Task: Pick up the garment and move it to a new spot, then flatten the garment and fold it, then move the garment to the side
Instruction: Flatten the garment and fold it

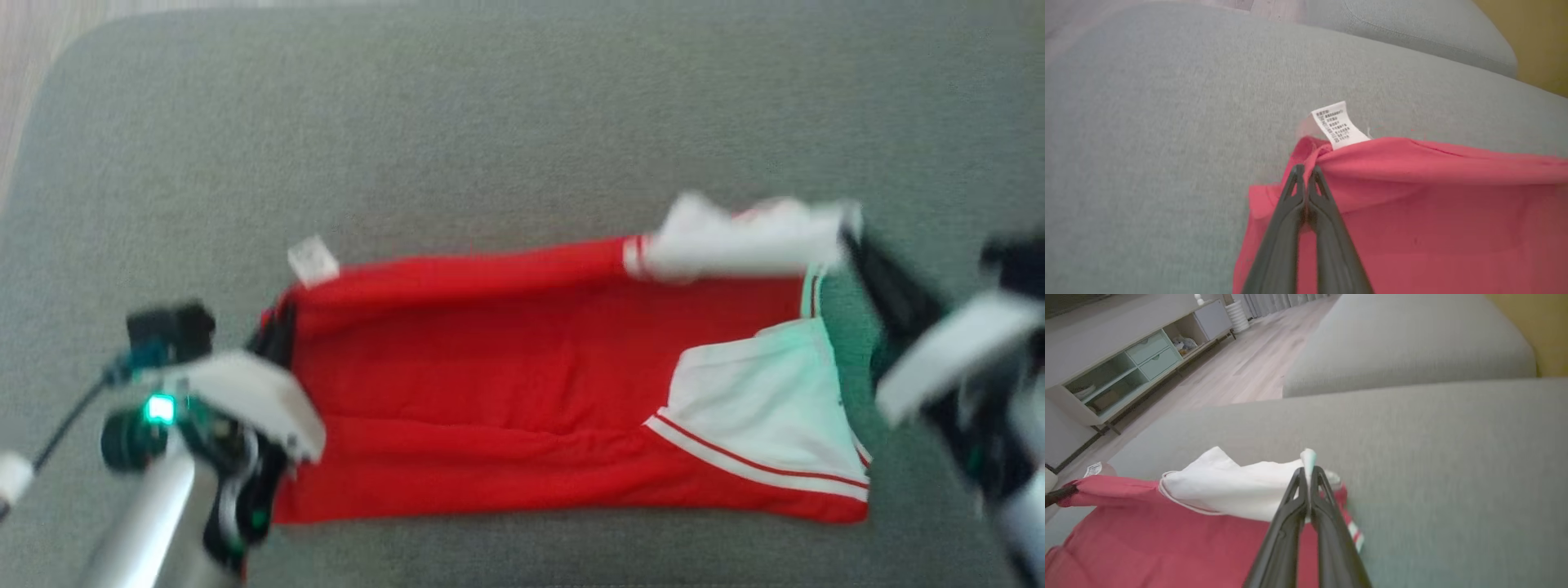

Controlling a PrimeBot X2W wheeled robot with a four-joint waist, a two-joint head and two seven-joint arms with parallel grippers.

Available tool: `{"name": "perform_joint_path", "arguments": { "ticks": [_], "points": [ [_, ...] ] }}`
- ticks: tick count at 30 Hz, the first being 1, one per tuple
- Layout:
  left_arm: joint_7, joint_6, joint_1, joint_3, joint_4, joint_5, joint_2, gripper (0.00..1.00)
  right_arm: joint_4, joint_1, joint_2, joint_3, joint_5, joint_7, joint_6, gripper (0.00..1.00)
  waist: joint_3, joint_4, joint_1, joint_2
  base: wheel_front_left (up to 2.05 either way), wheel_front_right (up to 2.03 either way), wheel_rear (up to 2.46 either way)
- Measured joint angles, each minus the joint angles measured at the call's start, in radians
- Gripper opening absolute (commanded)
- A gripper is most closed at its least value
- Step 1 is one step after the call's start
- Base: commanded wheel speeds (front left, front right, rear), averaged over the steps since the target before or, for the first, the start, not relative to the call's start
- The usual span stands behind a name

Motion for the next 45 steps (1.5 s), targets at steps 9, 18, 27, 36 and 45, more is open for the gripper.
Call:
{"name": "perform_joint_path", "arguments": {
  "ticks": [9, 18, 27, 36, 45],
  "points": [
    [0.024, 0.053, 0.206, 0.025, -0.092, -0.05, 0.018, 0.0, -0.122, 0.406, 0.204, -0.24, -0.052, 0.092, 0.0, 0.0, -0.023, -0.029, 0.0, 0.0, 0.0, 0.0, 0.0],
    [0.026, 0.061, 0.254, 0.031, -0.077, -0.083, 0.007, 1.0, -0.186, 0.491, 0.319, -0.315, -0.129, 0.178, 0.0, 1.0, -0.02, -0.041, 0.0, 0.0, 0.0, 0.0, 0.0],
    [-0.251, 0.106, 0.299, 0.057, -0.13, 0.021, -0.037, 1.0, -0.351, 0.478, 0.336, -0.375, -0.28, 0.097, 0.0, 1.0, -0.041, -0.046, 0.0, 0.0, 0.0, 0.0, 0.0],
    [-0.55, 0.13, 0.236, 0.035, -0.165, 0.225, -0.052, 1.0, -0.485, 0.411, 0.388, -0.449, -0.499, 0.023, 0.0, 1.0, -0.065, -0.022, 0.0001, 0.0, 0.0, 0.0, 0.0],
    [-0.584, 0.112, 0.214, 0.003, -0.079, 0.316, -0.053, 1.0, -0.454, 0.41, 0.39, -0.447, -0.561, -0.022, 0.0, 1.0, -0.072, -0.012, 0.0002, 0.0, 0.0, 0.0, 0.0]
  ]
}}
